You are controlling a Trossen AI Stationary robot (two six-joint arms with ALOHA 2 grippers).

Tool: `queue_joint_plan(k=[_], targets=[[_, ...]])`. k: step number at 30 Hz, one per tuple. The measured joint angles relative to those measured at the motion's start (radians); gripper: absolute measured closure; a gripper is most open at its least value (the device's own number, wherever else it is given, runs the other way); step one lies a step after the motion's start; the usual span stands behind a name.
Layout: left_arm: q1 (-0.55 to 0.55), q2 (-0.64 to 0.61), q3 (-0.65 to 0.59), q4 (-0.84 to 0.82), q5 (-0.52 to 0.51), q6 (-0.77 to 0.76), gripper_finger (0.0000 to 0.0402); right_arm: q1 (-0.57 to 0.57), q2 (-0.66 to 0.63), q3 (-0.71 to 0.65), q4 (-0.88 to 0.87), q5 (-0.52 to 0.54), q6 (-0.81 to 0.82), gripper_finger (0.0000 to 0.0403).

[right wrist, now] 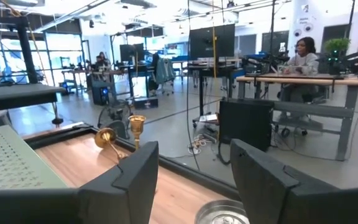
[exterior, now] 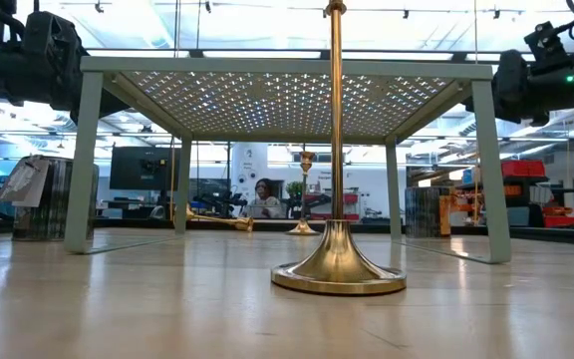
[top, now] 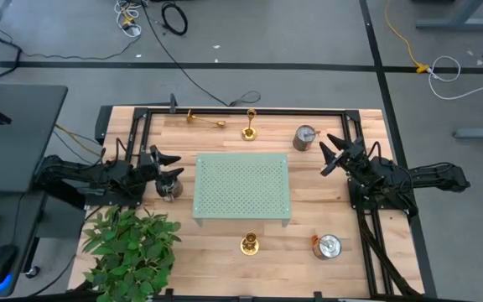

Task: Pick & Place candle stick holders
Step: Put the top orange scented candle on the shelf

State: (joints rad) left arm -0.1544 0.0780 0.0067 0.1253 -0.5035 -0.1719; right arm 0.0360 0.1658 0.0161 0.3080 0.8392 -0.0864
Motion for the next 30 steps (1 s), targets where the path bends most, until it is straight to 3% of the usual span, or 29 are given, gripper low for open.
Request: queue_joint_plan(k=[9,17,30], targets=[[0.000,0.000,0.000,0.000,0.001,0.000,0.0184,0.000,0.000,0.000,0.034,0.000,0.033,0.0202],[0.000,0.000,0.000,0.000,0.003,0.000,0.0184,0.000,0.000,0.000,0.041,-0.291,0.132,0.0202],[0.000,0.000,0.000,-0.003,0.003,0.000,0.0184,0.000,0.000,0.000,0.030,-0.640,0.190,0.0202]])
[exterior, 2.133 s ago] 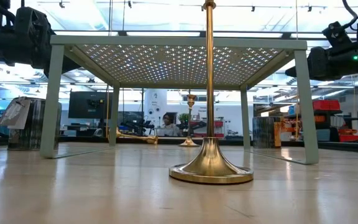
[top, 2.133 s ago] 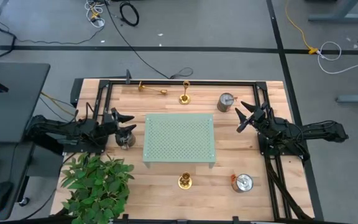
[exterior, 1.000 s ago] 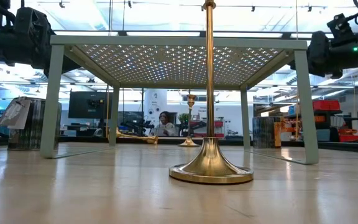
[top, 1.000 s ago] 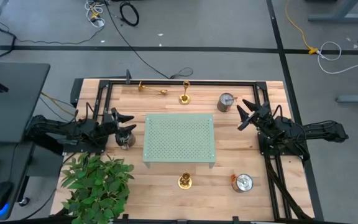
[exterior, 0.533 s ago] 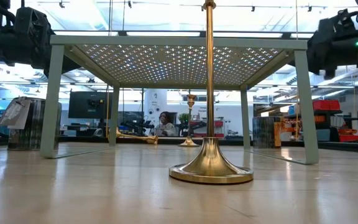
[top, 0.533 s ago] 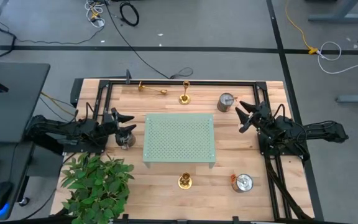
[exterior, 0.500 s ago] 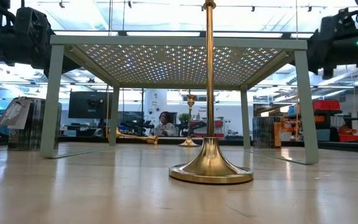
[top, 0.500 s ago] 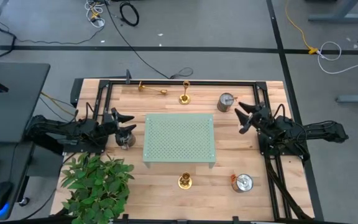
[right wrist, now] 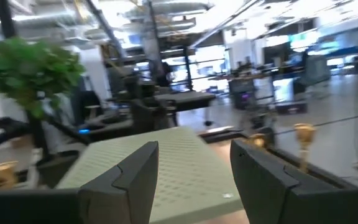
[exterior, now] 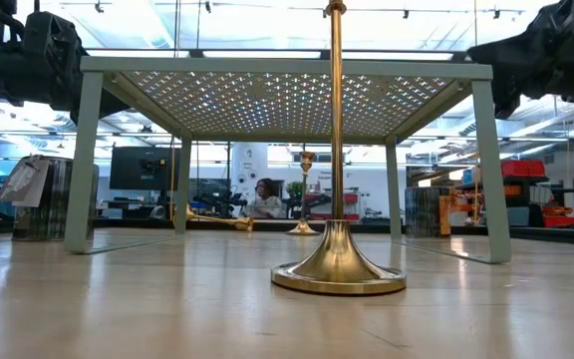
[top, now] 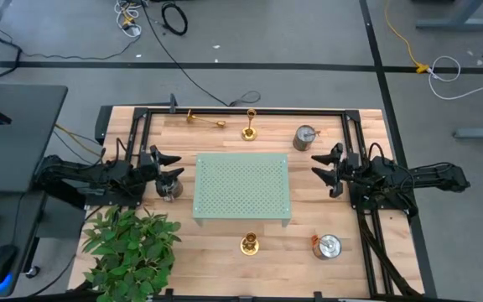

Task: Pick & Place candle stick holders
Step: Put the top orange scented candle on the shelf

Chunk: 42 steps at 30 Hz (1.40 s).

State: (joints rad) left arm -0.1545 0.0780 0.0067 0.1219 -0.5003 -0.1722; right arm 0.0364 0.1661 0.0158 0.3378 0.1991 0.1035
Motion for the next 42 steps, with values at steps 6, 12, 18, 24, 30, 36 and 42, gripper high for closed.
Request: queue_joint_plan(k=[6,12,18,24,30,36,42], targets=[[0.000,0.000,0.000,0.000,0.000,0.000,0.0184,0.000,0.000,0.000,-0.014,0.044,0.046,0.0202],[0.000,0.000,0.000,0.000,0.000,0.001,0.0184,-0.001,0.009,0.000,-0.077,0.181,0.040,0.0197],[0.000,0.000,0.000,0.000,0.000,0.001,0.0184,-0.001,0.035,0.000,-0.161,0.314,0.029,0.0142],[0.000,0.000,0.000,0.000,0.000,0.001,0.0184,-0.001,0.060,0.000,-0.170,0.358,0.012,0.0070],[0.000,0.000,0.000,0.000,0.000,0.001,0.0184,-0.001,0.088,0.000,-0.183,0.429,0.014,0.0024],[0.000,0.000,0.000,0.000,0.000,0.002,0.0184,0.000,0.097,0.000,-0.181,0.417,-0.010,0.0004],[0.000,0.000,0.000,-0.001,0.000,0.002,0.0184,0.000,0.097,0.000,-0.155,0.271,-0.011,0.0009]])
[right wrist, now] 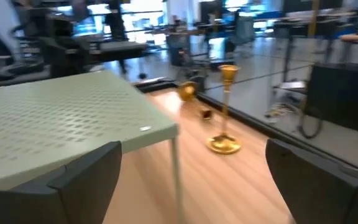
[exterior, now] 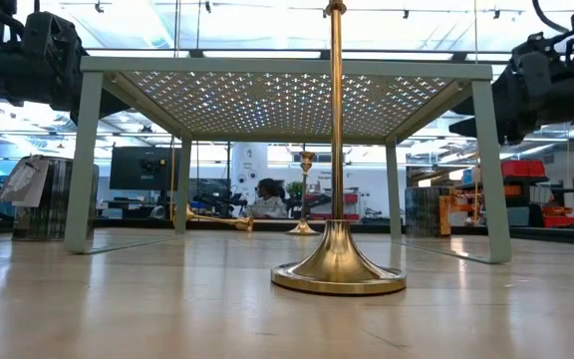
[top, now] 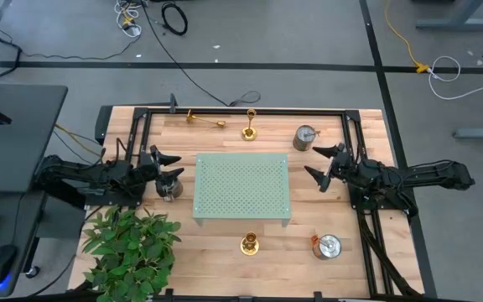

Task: Pick & Place candle stick holders
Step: Put the top orange scented candle on the shelf

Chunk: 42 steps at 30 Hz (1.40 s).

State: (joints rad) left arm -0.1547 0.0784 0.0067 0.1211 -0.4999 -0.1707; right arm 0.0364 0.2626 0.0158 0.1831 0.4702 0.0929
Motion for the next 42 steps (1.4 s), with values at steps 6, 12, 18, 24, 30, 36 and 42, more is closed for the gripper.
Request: queue_joint_plan(k=[6,12,18,24,30,36,42], targets=[[0.000,0.000,0.000,0.000,0.000,0.000,0.0184,0.000,0.000,0.000,0.005,0.116,0.088,0.0004],[0.000,0.000,0.000,-0.001,0.000,0.000,0.0184,0.000,0.001,0.000,-0.031,0.212,0.105,0.0003],[0.000,0.000,0.000,-0.001,0.000,0.000,0.0184,0.000,0.002,0.000,-0.041,0.392,0.128,0.0003],[0.000,0.000,0.000,-0.002,0.000,0.000,0.0184,0.000,0.002,0.000,-0.072,0.351,0.178,0.0007],[0.000,0.000,0.000,-0.003,0.000,0.000,0.0184,0.000,0.003,0.000,-0.094,0.424,0.183,0.0004],[0.000,0.000,0.000,-0.004,0.000,0.000,0.0184,0.000,0.005,0.000,-0.141,0.475,0.185,0.0003],[0.000,0.000,0.000,-0.005,0.000,-0.001,0.0184,0.000,0.006,0.000,-0.146,0.534,0.227,0.0004]])
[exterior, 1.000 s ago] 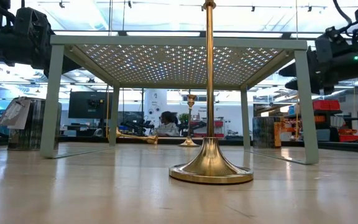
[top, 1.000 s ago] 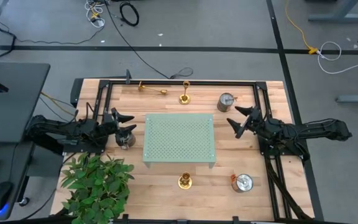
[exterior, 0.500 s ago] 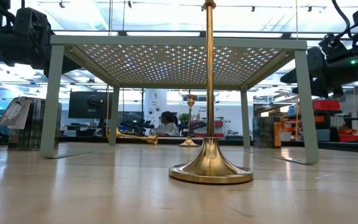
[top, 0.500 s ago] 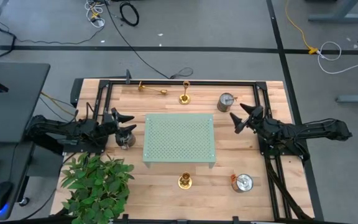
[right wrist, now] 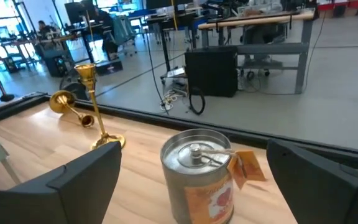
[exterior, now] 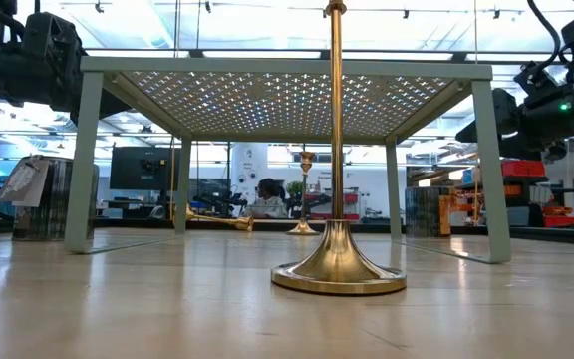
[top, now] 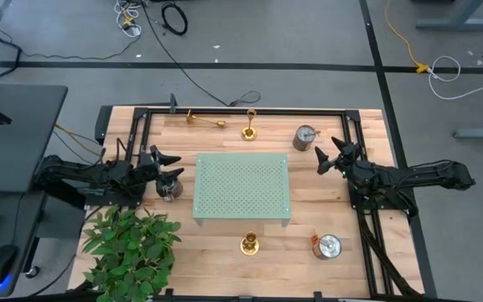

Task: Pick & Place candle stick holders
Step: Put the top orange scented candle on the shelf

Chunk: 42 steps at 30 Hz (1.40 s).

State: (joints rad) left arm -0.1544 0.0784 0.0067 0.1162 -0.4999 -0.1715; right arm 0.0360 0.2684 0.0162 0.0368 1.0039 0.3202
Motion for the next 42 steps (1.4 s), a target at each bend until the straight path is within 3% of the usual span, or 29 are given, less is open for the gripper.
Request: queue_joint_plan(k=[5,11,14,21,27,30,36,42], targets=[[0.000,0.000,0.000,-0.003,0.000,0.000,0.0184,0.000,0.000,0.000,-0.001,-0.003,-0.011,0.0003],[0.000,0.000,0.000,-0.003,0.000,0.000,0.0184,-0.009,0.001,0.000,0.014,-0.133,-0.042,0.0003],[0.000,0.000,0.000,-0.003,0.000,0.001,0.0184,-0.044,0.037,0.001,0.015,-0.149,-0.033,0.0003],[0.000,0.000,0.000,-0.002,-0.001,0.003,0.0184,-0.187,0.204,0.001,0.022,-0.248,-0.004,0.0003],[0.000,0.000,0.000,-0.002,-0.003,0.003,0.0184,-0.272,0.324,0.001,0.079,-0.272,-0.007,0.0003],[0.000,0.000,0.000,-0.002,-0.004,0.002,0.0184,-0.288,0.368,0.001,0.142,-0.334,0.009,0.0003],[0.000,0.000,0.000,-0.002,-0.004,0.002,0.0184,-0.317,0.490,0.001,0.166,-0.359,0.023,0.0003],[0.000,0.000,0.000,-0.002,-0.004,0.002,0.0184,-0.336,0.630,0.001,0.311,-0.394,0.011,0.0003]])
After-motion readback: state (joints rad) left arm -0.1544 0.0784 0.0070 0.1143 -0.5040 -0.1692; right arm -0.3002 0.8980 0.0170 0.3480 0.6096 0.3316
